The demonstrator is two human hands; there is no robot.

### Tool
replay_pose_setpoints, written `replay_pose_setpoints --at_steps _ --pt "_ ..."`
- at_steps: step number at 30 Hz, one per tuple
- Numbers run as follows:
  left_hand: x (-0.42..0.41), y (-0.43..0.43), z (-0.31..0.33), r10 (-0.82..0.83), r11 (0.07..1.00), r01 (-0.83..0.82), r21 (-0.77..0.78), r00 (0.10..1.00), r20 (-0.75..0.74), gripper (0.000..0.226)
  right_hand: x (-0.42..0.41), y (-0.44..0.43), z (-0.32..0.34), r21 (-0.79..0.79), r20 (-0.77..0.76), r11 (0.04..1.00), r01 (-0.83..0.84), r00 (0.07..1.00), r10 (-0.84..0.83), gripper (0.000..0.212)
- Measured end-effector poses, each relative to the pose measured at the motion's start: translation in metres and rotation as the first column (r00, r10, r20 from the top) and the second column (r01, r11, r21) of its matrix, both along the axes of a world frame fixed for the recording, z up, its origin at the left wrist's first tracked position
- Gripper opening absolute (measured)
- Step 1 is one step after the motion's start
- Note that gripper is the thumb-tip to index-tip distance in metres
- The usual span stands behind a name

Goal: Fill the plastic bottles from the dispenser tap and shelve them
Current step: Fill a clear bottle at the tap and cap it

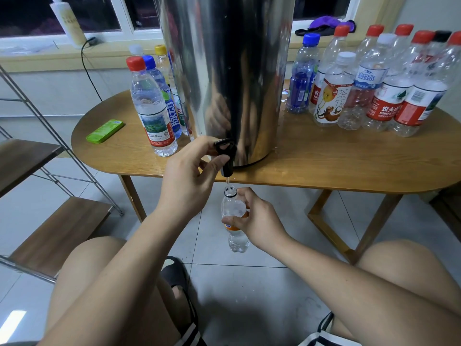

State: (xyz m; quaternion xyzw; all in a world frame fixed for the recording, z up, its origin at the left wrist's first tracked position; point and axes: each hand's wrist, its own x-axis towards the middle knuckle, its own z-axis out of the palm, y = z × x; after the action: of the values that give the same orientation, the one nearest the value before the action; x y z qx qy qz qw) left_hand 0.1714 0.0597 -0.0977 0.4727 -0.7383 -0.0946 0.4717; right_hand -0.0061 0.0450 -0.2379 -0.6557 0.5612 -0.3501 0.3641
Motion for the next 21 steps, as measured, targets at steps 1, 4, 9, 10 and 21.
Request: replay_pose_setpoints --at_steps 1,4,9,10,21 --pt "-0.0001 0.0001 0.0002 -0.001 1.000 0.001 -0.001 1.000 0.001 0.013 0.0000 -0.0002 -0.0004 0.001 -0.002 1.000 0.000 1.000 0.000 0.072" --pt "-0.0005 0.0006 0.0010 -0.003 1.000 0.003 -0.002 1.000 0.003 0.013 0.0003 -0.0010 -0.0015 0.000 -0.007 1.000 0.001 1.000 -0.001 0.073" --pt "-0.0012 0.0018 0.0028 -0.004 1.000 0.004 -0.003 1.000 0.002 0.013 0.0001 -0.0014 -0.0018 -0.005 -0.016 1.000 0.000 1.000 0.000 0.073" --pt "-0.0013 0.0021 0.0031 -0.002 1.000 0.002 -0.003 1.000 0.002 0.013 -0.0001 -0.0015 -0.0018 -0.006 -0.017 1.000 0.000 1.000 0.000 0.073" --pt "-0.0008 -0.0006 -0.0004 0.005 1.000 -0.005 -0.017 1.000 0.010 0.013 -0.0003 -0.0013 0.0005 0.013 -0.004 1.000 0.009 1.000 -0.009 0.069"
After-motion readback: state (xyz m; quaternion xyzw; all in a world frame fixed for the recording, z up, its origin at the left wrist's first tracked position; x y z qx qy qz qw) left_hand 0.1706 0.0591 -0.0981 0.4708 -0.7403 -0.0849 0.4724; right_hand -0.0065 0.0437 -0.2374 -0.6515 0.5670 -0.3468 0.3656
